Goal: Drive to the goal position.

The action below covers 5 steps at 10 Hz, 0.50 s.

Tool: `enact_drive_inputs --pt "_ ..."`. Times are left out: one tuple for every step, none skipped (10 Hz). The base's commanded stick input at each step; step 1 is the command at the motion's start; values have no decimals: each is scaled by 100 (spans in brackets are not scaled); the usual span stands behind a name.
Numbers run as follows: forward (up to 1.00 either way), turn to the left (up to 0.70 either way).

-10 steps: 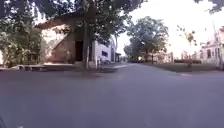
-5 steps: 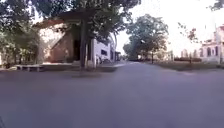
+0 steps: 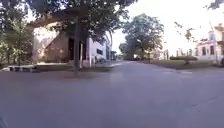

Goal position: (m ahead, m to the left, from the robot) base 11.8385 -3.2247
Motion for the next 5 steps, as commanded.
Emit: enact_drive_inputs --pt "50 -50" --pt "50 -50" --pt "50 -5" --pt "50 0" --pt "50 0"
